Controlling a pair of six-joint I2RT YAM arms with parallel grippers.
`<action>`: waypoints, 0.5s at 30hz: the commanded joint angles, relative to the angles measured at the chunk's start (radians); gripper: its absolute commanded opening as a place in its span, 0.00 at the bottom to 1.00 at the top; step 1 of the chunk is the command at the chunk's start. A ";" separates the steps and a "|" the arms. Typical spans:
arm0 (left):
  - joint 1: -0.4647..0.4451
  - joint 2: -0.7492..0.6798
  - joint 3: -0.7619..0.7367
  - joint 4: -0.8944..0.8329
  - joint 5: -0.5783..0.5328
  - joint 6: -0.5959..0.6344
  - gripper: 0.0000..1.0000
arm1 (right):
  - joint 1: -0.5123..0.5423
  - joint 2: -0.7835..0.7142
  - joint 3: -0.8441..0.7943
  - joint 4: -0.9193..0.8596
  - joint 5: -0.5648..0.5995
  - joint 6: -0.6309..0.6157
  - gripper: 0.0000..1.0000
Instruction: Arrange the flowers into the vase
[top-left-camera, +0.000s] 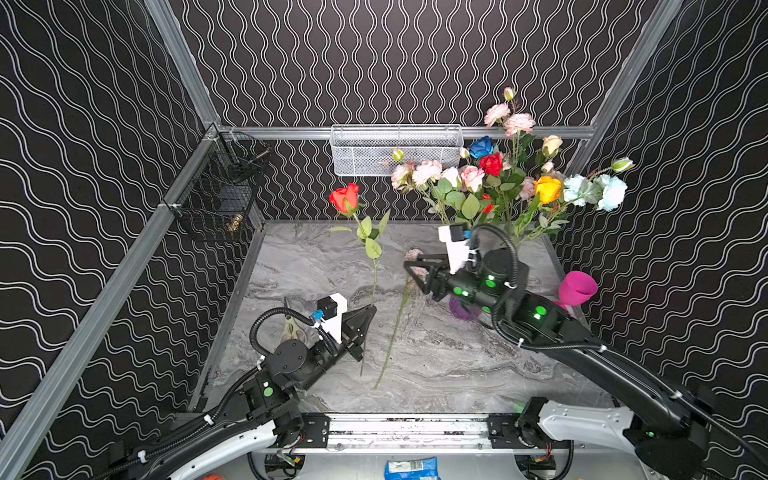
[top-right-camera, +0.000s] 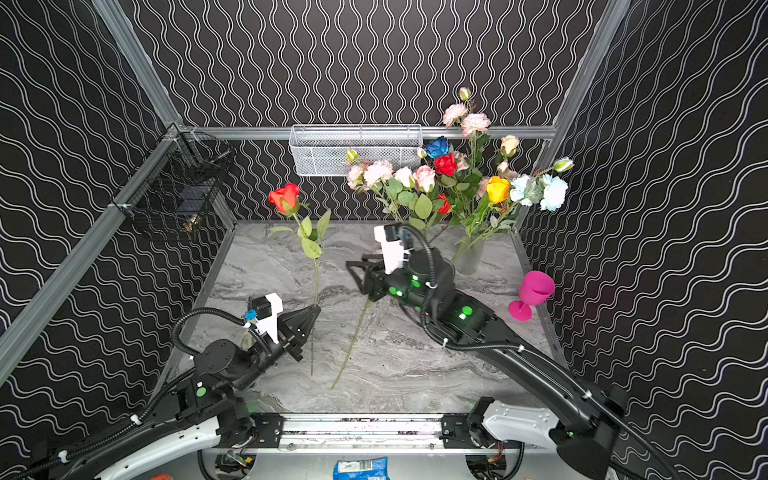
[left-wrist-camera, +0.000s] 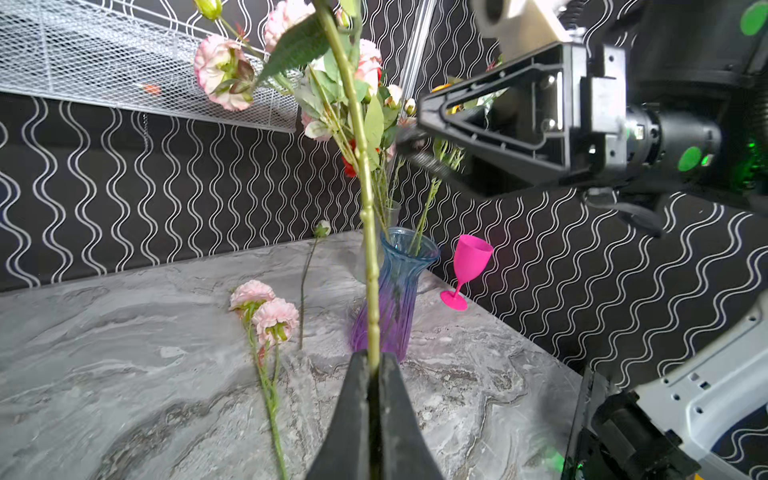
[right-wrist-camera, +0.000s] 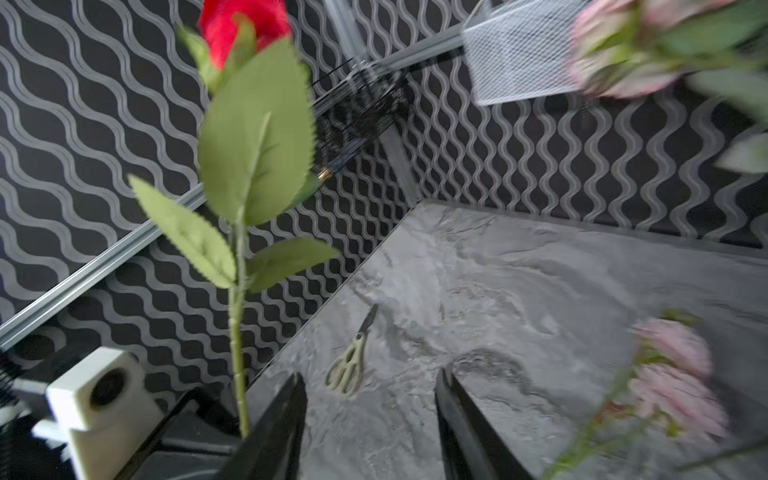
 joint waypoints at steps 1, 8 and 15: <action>0.001 0.016 0.018 0.066 -0.015 0.025 0.00 | 0.047 0.055 0.033 0.072 -0.130 -0.008 0.53; 0.001 0.014 0.027 0.075 -0.026 0.017 0.00 | 0.079 0.124 0.044 0.111 -0.136 -0.001 0.48; 0.001 -0.002 0.028 0.048 -0.020 0.006 0.00 | 0.089 0.188 0.097 0.129 -0.158 0.007 0.07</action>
